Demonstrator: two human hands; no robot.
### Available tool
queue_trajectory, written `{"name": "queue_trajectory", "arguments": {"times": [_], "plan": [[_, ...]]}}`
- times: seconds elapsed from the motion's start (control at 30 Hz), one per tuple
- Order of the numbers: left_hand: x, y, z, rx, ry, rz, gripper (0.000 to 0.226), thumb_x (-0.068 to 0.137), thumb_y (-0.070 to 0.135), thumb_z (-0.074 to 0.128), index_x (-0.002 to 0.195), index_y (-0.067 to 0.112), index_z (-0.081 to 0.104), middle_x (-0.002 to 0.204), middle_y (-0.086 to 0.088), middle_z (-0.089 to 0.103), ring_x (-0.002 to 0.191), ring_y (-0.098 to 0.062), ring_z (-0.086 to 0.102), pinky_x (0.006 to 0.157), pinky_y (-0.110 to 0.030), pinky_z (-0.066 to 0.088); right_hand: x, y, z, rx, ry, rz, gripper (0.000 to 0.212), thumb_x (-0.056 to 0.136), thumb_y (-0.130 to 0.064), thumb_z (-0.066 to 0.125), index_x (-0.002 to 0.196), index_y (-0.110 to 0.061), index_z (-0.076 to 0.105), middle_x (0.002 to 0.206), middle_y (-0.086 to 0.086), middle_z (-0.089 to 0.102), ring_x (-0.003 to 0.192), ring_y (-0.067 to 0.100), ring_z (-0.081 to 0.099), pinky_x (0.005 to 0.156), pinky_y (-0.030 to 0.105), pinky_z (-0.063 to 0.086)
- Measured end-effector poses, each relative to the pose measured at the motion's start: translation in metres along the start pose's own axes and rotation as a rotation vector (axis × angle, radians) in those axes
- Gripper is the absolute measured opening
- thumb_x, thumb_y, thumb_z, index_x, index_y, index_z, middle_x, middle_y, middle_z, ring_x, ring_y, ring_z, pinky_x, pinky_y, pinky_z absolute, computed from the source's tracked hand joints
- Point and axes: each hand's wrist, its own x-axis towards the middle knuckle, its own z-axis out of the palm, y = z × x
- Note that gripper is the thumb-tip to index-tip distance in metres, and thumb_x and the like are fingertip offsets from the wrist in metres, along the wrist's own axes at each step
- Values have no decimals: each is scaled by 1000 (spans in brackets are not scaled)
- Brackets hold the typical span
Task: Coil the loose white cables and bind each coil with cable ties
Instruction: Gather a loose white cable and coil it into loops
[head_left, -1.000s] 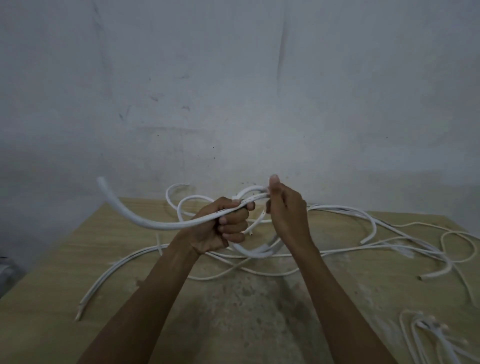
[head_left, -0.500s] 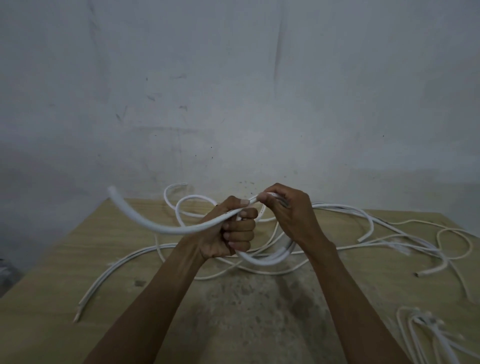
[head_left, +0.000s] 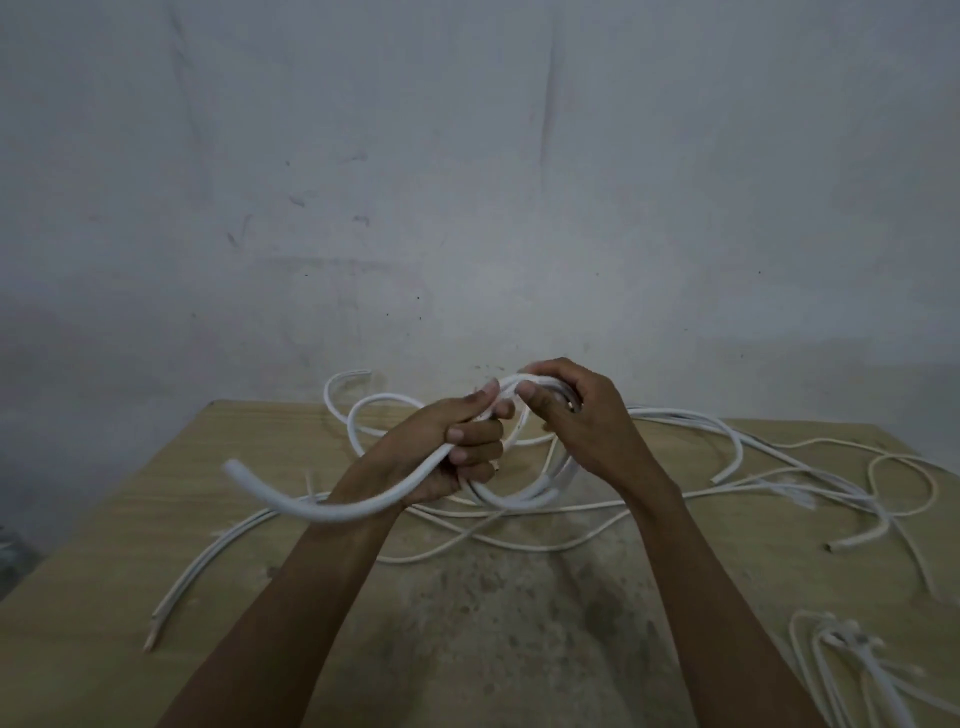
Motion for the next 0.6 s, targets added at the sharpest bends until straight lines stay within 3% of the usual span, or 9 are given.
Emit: {"name": "queue_trajectory", "arguments": {"times": [0.07, 0.13, 0.17, 0.23, 0.33, 0.43, 0.47, 0.53, 0.6], "plan": [[1, 7, 4, 116, 237, 157, 35, 96, 46, 46, 78, 16, 47, 41, 9, 30, 34, -6, 28, 40, -21, 23, -1, 0, 3, -111, 74, 149, 51, 89, -62, 54, 126, -26, 59, 113, -6, 65, 100, 11, 64, 85, 32, 53], [2, 12, 3, 198, 465, 404, 40, 95, 49, 47, 73, 16, 43, 41, 7, 28, 34, -7, 24, 37, -21, 22, -3, -14, 8, -29, 88, 343, 64, 86, -72, 45, 109, -15, 63, 98, 2, 71, 90, 23, 69, 81, 38, 54], [1, 13, 1, 244, 553, 543, 43, 98, 49, 45, 71, 16, 42, 42, 5, 28, 36, -9, 23, 39, -21, 21, -5, -24, 15, 135, -5, 466, 68, 85, -73, 46, 101, -10, 64, 86, 7, 73, 82, 28, 70, 75, 40, 56], [1, 13, -3, 370, 702, 776, 46, 102, 45, 43, 67, 15, 42, 45, 0, 26, 39, -13, 23, 42, -23, 22, -15, -48, 35, 467, -347, 624, 67, 85, -63, 54, 108, 0, 64, 86, 19, 74, 79, 31, 72, 70, 37, 61], [0, 14, -10, 479, 830, 979, 51, 106, 41, 40, 59, 20, 43, 46, -6, 28, 42, -17, 28, 45, -27, 25, -31, -71, 66, 1030, -622, 703, 37, 94, -29, 56, 114, 2, 57, 86, 18, 68, 76, 29, 71, 72, 41, 63], [-7, 28, -22, 246, 859, 1009, 49, 106, 41, 39, 63, 20, 45, 43, -1, 32, 39, -16, 32, 44, -26, 29, -28, -64, 80, 1540, -613, 931, 8, 96, -12, 54, 99, -5, 51, 65, 1, 41, 48, 11, 45, 42, 20, 47], [-10, 33, -24, 120, 812, 959, 47, 106, 41, 38, 66, 17, 44, 42, 2, 34, 38, -14, 35, 43, -24, 32, -26, -58, 83, 1468, -594, 896, 7, 99, -14, 51, 99, -7, 51, 62, -3, 34, 45, 7, 35, 36, 16, 37], [-13, 36, -27, -147, 621, 824, 45, 106, 43, 36, 70, 16, 42, 43, 6, 36, 39, -10, 40, 44, -22, 39, -24, -49, 89, 975, -427, 631, 18, 106, -22, 44, 99, -11, 56, 56, -6, 30, 42, 4, 25, 32, 16, 24], [-15, 35, -27, -334, 450, 697, 45, 105, 44, 36, 70, 17, 42, 44, 8, 33, 38, -7, 35, 44, -20, 36, -23, -42, 87, 418, -230, 237, 26, 105, -29, 49, 92, -15, 67, 54, -5, 43, 43, 3, 36, 41, 17, 30]]}}
